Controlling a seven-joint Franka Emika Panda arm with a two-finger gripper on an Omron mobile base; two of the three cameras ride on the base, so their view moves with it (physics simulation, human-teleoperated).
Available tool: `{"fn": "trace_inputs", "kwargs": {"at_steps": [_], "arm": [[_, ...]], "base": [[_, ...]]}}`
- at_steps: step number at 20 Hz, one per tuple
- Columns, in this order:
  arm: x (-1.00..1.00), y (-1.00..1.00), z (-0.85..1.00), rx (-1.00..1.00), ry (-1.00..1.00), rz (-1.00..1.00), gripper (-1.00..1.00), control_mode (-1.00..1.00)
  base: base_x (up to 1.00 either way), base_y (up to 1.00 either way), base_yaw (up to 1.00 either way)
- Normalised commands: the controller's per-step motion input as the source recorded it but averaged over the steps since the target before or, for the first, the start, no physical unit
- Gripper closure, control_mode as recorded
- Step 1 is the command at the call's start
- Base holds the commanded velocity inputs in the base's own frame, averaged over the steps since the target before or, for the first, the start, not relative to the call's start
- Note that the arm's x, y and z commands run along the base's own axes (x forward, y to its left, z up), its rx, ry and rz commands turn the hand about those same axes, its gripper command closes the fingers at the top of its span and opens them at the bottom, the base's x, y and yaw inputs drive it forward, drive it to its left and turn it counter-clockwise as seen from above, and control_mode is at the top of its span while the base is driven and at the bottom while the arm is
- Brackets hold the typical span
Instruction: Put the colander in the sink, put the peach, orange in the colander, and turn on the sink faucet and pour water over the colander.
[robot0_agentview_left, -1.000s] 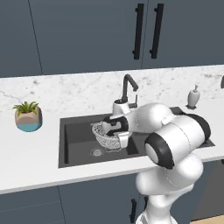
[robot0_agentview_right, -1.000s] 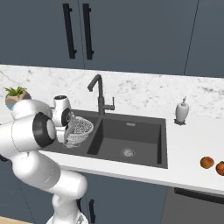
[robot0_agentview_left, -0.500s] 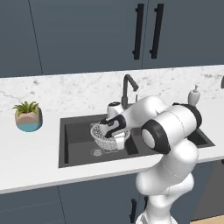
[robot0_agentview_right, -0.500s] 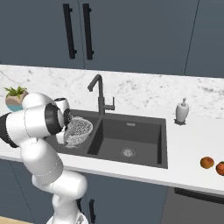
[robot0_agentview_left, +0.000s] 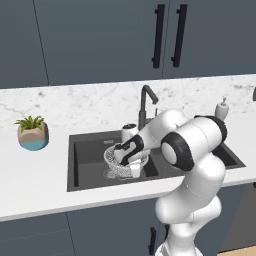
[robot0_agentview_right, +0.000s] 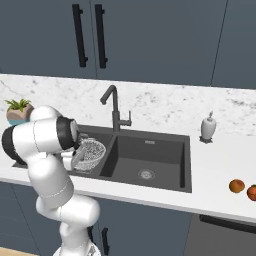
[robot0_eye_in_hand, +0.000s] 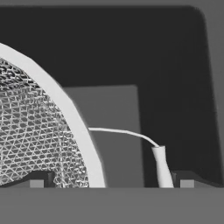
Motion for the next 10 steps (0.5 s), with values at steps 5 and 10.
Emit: {"fn": "trace_inputs", "kwargs": {"at_steps": [5, 10], "arm": [[-0.09, -0.06, -0.21, 0.00, 0.04, -0.08, 1.00, -1.00], [0.00, 0.00, -0.28, 0.00, 0.00, -0.07, 1.00, -1.00]], "base": [[0.00, 0.00, 0.00], [0.00, 0.00, 0.00]]}}
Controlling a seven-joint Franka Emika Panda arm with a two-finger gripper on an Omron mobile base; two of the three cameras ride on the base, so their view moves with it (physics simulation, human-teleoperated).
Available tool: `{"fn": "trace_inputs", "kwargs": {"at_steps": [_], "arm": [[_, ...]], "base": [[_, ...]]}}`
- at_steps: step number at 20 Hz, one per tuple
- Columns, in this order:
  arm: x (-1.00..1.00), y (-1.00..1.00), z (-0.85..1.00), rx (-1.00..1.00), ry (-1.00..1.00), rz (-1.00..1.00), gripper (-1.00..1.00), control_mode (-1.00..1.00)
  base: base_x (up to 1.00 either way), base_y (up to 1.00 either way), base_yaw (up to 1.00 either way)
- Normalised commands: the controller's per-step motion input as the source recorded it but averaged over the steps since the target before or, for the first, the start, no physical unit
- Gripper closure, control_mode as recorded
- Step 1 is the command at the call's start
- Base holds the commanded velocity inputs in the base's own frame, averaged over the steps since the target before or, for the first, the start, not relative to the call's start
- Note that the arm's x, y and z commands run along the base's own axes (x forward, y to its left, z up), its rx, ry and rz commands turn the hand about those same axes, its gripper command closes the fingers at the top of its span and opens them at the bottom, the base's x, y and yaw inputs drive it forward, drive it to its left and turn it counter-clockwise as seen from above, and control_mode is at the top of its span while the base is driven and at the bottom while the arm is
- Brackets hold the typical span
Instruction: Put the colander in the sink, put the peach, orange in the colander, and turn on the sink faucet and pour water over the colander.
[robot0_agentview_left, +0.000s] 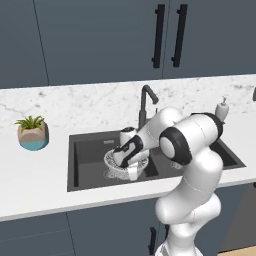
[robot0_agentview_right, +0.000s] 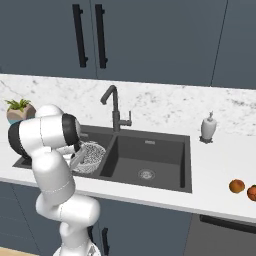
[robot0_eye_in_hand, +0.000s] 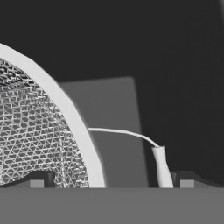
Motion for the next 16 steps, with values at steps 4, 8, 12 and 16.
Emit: {"fn": "trace_inputs", "kwargs": {"at_steps": [4, 8, 12, 16], "arm": [[0.05, -0.01, -0.36, 0.00, 0.00, -0.07, 1.00, -1.00], [0.05, -0.01, -0.21, 0.00, 0.00, -0.03, 1.00, -1.00], [0.03, -0.03, -0.13, 0.00, 0.00, -0.01, 1.00, -1.00], [0.00, 0.00, -0.10, 0.00, 0.00, 0.00, 1.00, -1.00]], "base": [[0.00, 0.00, 0.00], [0.00, 0.00, 0.00], [0.00, 0.00, 0.00], [0.00, 0.00, 0.00]]}}
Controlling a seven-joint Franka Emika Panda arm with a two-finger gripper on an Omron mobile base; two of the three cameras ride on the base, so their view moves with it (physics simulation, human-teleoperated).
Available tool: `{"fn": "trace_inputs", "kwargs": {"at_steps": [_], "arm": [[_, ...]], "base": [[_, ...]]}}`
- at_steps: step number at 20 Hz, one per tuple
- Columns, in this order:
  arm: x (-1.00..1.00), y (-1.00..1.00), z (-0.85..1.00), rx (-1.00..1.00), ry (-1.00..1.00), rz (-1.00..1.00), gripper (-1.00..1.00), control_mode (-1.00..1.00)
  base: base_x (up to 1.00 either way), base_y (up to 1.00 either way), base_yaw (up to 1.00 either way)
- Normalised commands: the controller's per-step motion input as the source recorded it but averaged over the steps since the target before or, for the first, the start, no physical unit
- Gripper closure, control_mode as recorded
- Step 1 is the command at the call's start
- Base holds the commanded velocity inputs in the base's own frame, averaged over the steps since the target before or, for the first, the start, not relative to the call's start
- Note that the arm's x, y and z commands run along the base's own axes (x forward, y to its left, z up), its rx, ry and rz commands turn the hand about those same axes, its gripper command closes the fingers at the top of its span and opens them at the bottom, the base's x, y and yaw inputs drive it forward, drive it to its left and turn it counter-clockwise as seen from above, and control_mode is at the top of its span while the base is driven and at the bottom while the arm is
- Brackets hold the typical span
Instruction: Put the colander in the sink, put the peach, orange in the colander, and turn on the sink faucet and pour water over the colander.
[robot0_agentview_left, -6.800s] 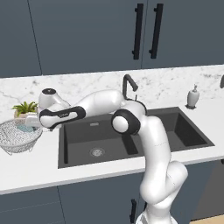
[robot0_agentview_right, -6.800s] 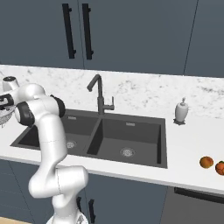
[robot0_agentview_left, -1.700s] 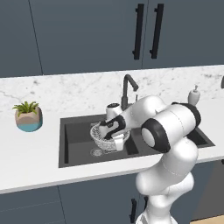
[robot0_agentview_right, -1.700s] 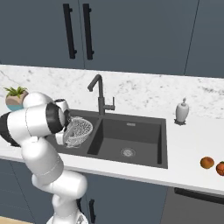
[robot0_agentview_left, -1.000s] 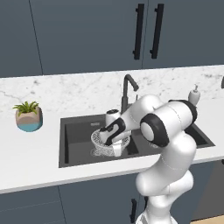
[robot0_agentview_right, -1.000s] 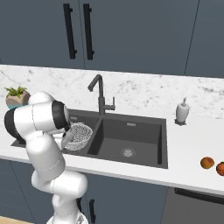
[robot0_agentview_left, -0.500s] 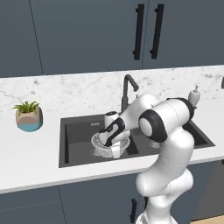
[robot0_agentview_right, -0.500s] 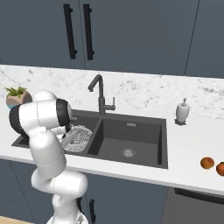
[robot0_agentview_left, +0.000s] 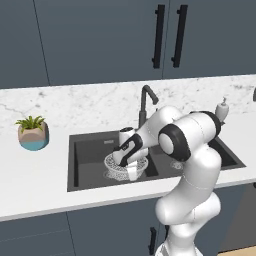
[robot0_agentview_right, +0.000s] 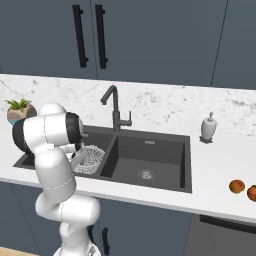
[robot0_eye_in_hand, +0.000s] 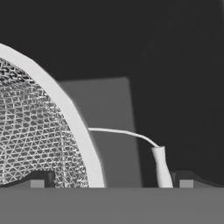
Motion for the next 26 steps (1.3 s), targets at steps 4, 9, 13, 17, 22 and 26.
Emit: {"fn": "trace_inputs", "kwargs": {"at_steps": [4, 9, 13, 17, 22, 26], "arm": [[0.19, 0.00, -0.13, 0.00, 0.00, 0.00, 1.00, -1.00], [0.36, -0.02, -0.17, 0.00, 0.00, 0.00, 1.00, -1.00], [0.48, -0.01, -0.13, 0.00, -0.02, 0.00, 1.00, -1.00], [0.53, -0.01, -0.15, 0.00, -0.02, 0.00, 1.00, -1.00], [0.31, -0.09, -0.30, 0.00, -0.06, 0.00, 1.00, -1.00], [-0.04, -0.16, -0.29, 0.00, -0.24, 0.00, 1.00, -1.00]], "base": [[0.00, 0.00, 0.00], [0.00, 0.00, 0.00], [0.00, 0.00, 0.00], [0.00, 0.00, 0.00], [0.00, 0.00, 0.00], [0.00, 0.00, 0.00]]}}
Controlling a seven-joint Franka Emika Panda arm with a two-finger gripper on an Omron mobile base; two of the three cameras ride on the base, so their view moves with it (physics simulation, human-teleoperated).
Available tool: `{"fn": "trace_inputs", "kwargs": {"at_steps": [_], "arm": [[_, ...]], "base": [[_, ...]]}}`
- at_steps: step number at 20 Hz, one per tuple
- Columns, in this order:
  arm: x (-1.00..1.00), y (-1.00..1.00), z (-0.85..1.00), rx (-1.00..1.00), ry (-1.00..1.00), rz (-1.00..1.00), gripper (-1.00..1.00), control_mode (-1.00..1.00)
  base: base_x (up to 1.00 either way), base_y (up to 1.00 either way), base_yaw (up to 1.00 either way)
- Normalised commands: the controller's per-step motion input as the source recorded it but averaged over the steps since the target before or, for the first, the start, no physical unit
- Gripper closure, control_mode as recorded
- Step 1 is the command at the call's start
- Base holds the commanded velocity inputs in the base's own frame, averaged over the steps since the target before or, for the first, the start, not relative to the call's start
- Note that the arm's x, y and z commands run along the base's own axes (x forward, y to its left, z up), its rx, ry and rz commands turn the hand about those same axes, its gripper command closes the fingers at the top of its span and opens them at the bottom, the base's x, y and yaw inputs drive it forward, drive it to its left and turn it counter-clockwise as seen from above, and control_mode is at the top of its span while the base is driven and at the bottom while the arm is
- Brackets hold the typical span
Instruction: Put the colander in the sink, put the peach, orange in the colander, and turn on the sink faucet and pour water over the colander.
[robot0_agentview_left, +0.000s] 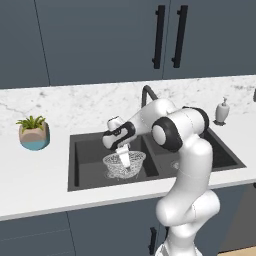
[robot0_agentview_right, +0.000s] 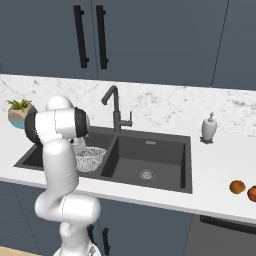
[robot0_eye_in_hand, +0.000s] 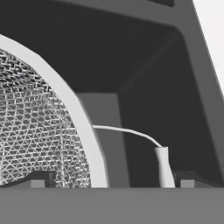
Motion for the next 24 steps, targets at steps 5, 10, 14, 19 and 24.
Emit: {"fn": "trace_inputs", "kwargs": {"at_steps": [5, 10, 14, 19, 24], "arm": [[-0.04, -0.05, -0.12, 0.00, -0.12, 0.00, 1.00, -1.00], [0.00, 0.00, 0.00, 0.00, 0.00, 0.00, 1.00, -1.00], [0.00, 0.00, 0.00, 0.00, 0.00, 0.00, 1.00, -1.00], [0.00, 0.00, 0.00, 0.00, 0.00, 0.00, -1.00, -1.00], [0.00, 0.00, 0.00, 0.00, 0.00, 0.00, -1.00, -1.00]], "base": [[0.00, 0.00, 0.00], [0.00, 0.00, 0.00], [0.00, 0.00, 0.00], [0.00, 0.00, 0.00], [0.00, 0.00, 0.00]]}}
